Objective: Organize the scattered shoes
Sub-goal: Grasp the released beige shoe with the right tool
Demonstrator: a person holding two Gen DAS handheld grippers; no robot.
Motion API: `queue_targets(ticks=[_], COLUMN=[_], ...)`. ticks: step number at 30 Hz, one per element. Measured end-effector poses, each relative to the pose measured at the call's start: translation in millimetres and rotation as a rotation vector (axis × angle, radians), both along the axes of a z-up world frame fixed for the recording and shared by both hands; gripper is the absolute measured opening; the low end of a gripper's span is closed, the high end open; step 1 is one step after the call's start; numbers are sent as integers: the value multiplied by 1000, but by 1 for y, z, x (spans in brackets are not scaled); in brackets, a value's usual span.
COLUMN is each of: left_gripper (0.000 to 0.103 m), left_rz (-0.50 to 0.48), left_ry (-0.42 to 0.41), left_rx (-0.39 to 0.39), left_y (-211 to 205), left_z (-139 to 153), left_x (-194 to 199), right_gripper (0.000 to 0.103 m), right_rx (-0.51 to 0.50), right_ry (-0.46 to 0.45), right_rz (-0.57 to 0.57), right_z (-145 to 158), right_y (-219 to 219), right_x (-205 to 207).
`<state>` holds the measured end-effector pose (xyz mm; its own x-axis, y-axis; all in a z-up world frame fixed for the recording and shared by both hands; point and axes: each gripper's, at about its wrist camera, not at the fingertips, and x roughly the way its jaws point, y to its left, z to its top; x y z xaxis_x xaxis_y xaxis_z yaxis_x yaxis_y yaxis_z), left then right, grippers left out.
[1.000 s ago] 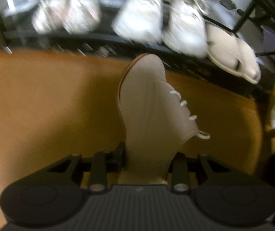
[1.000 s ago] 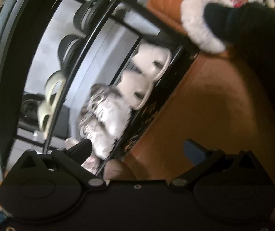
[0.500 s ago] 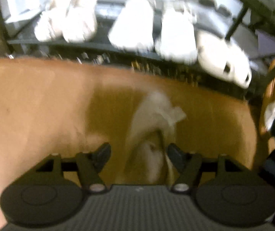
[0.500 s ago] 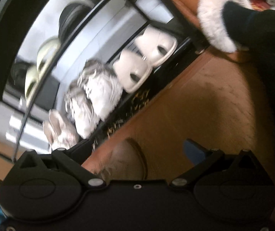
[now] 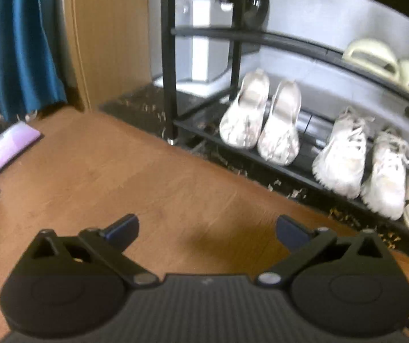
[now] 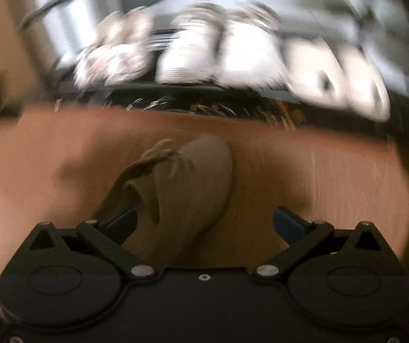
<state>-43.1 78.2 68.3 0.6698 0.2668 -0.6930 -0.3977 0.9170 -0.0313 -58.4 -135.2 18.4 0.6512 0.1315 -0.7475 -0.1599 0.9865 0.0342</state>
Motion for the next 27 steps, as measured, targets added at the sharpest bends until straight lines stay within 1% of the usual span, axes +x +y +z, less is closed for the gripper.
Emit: queue_targets(ticks=[2, 5, 7, 9, 10, 11, 12, 13, 14, 15, 17, 18, 22, 25, 26, 27], left_gripper=[102, 102, 102, 102, 102, 102, 102, 102, 102, 102, 102, 102, 102, 102, 102, 102], left_rz=[21, 47, 38, 31, 28, 25, 24, 26, 31, 36, 45, 50, 52, 63, 69, 74], left_ry=[11, 14, 17, 13, 9, 6, 5, 7, 10, 14, 22, 28, 28, 28, 30, 29], left_rx=[-25, -36, -48, -52, -52, -50, -47, -46, -46, -47, -51, -56, -46, -38, -38, -38], left_y=[7, 14, 13, 12, 11, 10, 11, 11, 12, 14, 16, 17, 17, 19, 21, 22], left_z=[-5, -12, -15, -17, -18, -19, -20, -21, -21, -21, -22, -23, -24, -22, -22, -22], left_x=[7, 9, 10, 12, 12, 13, 14, 14, 13, 13, 13, 14, 14, 12, 12, 11], right_gripper=[103, 103, 102, 102, 98, 73, 57, 39, 38, 35, 35, 35, 35, 45, 56, 63], right_rx=[-59, -122, -106, -108, -121, -138, -154, -128, -90, -29, 147, 201, 318, 406, 435, 465], right_ry=[9, 66, 110, 118, 129, 150, 171, 238, 280, 296, 354, 376, 439, 485, 501, 517], right_rz=[35, 80, 134, 170, 171, 165, 160, 117, 68, 12, -132, -162, -159, -156, -155, -154], right_z=[0, -6, -9, -9, -12, -16, -21, -28, -32, -31, -31, -30, -23, -17, -15, -14], right_y=[6, 10, 12, 16, 19, 21, 22, 21, 18, 12, -3, -5, 1, 6, 7, 9], right_x=[15, 35, 43, 47, 49, 52, 54, 57, 58, 54, 47, 44, 30, 20, 17, 13])
